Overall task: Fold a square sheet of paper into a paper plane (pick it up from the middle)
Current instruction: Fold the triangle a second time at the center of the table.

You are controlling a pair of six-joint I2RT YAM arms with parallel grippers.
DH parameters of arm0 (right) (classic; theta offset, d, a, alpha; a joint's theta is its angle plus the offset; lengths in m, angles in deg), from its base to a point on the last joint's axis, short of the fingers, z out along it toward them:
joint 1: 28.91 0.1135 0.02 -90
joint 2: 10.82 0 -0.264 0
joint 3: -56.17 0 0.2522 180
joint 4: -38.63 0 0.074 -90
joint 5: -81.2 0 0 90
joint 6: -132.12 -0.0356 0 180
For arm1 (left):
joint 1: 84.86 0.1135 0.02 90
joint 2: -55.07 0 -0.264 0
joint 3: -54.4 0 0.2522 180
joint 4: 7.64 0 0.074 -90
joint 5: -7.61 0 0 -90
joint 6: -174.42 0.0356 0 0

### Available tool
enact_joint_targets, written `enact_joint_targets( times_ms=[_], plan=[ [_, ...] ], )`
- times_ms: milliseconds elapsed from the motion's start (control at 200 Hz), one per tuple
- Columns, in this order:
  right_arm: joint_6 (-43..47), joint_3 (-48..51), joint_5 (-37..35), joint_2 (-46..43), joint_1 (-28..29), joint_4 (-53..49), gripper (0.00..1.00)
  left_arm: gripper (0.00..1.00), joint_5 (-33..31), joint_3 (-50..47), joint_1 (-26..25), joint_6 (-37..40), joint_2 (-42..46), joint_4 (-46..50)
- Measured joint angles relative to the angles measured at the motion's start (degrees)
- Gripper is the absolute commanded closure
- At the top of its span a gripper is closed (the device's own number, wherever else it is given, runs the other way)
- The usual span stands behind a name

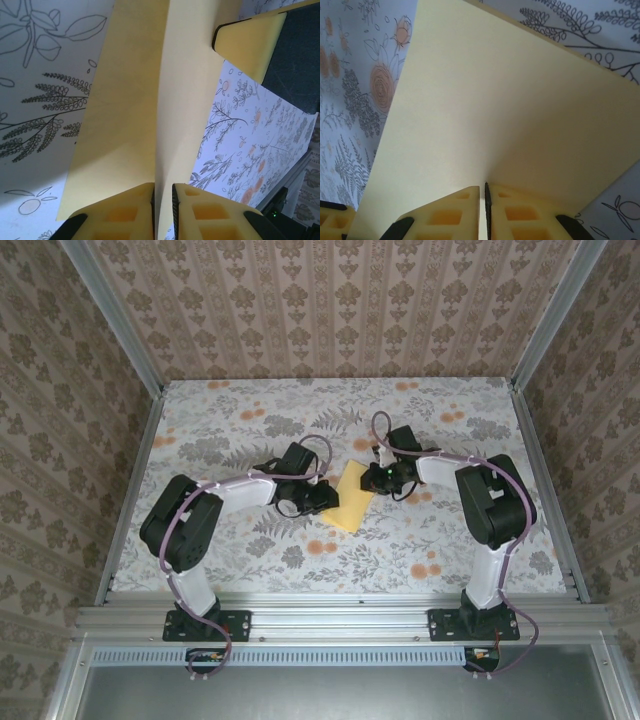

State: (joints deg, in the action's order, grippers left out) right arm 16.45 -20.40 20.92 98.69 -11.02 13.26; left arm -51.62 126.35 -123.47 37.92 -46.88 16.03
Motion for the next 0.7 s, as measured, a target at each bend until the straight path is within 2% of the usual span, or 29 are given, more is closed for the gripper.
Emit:
enact_joint_targets(
  times_ms=[300, 700],
  plan=[
    [0.5, 0.0, -1.0, 0.5, 0.0, -0.9, 0.87, 0.80, -0.5, -0.3, -0.1, 0.0, 0.2, 1.7],
    [0.5, 0.0, -1.0, 0.5, 0.0, -0.9, 0.88, 0.92, -1.0, -1.9, -0.1, 0.5, 2.6, 3.7]
  ],
)
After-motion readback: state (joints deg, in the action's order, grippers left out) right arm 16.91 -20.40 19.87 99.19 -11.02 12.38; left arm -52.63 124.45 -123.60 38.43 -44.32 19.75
